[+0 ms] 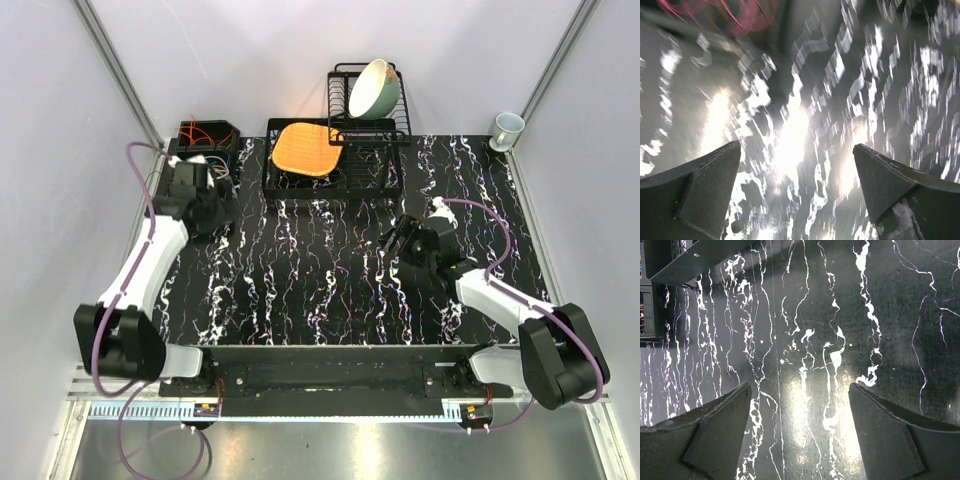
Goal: Untangle the cables
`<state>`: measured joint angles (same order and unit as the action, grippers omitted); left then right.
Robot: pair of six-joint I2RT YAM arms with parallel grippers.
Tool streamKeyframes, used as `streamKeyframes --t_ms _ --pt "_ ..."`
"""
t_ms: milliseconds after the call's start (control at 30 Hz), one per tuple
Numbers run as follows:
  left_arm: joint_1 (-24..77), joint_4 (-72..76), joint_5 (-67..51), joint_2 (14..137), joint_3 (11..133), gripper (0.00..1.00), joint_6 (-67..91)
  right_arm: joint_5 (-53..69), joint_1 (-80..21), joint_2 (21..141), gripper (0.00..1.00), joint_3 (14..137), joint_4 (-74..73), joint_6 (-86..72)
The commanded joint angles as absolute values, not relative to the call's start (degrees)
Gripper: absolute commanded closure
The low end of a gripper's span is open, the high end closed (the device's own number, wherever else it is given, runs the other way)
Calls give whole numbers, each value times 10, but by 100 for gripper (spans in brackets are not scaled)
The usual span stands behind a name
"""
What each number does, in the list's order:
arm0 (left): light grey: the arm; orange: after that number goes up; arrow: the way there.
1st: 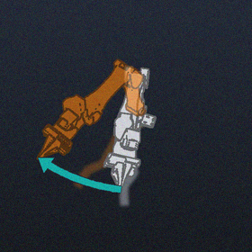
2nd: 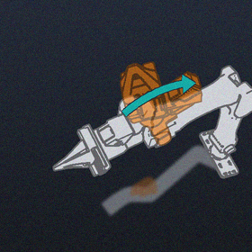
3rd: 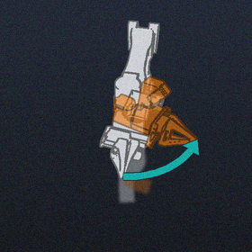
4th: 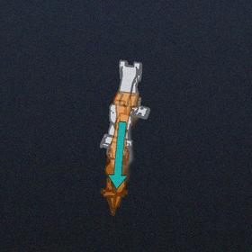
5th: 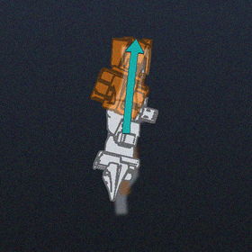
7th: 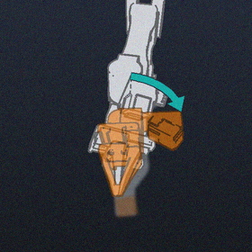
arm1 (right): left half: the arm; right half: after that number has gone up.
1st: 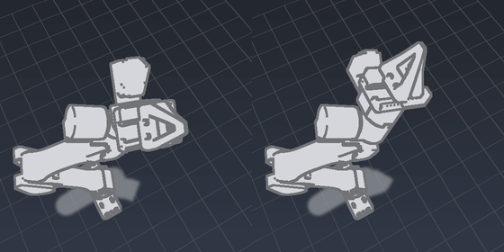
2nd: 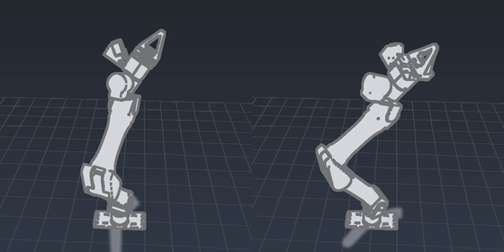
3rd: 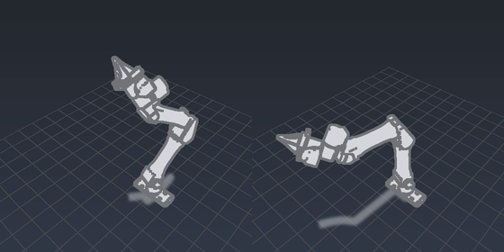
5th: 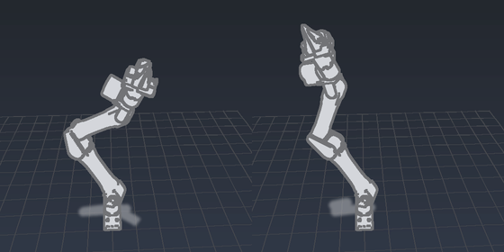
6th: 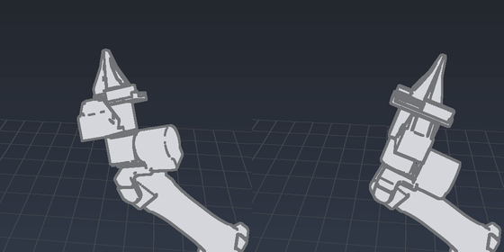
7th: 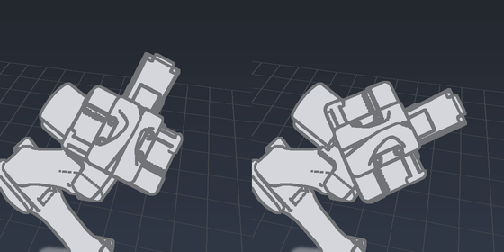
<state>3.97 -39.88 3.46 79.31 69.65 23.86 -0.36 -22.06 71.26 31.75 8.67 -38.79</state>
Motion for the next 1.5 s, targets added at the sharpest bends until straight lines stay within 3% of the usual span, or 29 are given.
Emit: streamKeyframes --t_ms 0,233,333,433,533,733,1000,1100,1200,1333,1467 --pt "69 -420 7 716 627 1 218 -2 -218 728 16 355 84 -376" --pt "78 -447 9 621 520 1 191 39 -218 800 17 438 30 -347" --pt "96 -445 62 591 504 1 214 32 -219 804 17 468 16 -328" --pt "104 -432 33 570 496 1 211 -17 -218 793 14 504 -25 -300" --pt "105 -434 36 567 500 1 207 -146 -218 778 11 524 -37 -257" --pt "105 -399 28 498 505 1 201 -308 -218 769 6 497 36 -95" --pt "105 -257 60 282 394 1 186 -334 -192 744 0 434 112 -3" --pt "105 -201 80 191 334 1 171 -417 -170 757 0 431 116 -34" --pt "116 -207 100 181 337 1 144 -390 -135 761 0 419 111 -49" --pt "116 -245 98 203 353 1 134 -290 -107 741 0 351 212 -3" --pt "116 -240 92 187 345 1 134 -264 -90 751 0 284 303 16"
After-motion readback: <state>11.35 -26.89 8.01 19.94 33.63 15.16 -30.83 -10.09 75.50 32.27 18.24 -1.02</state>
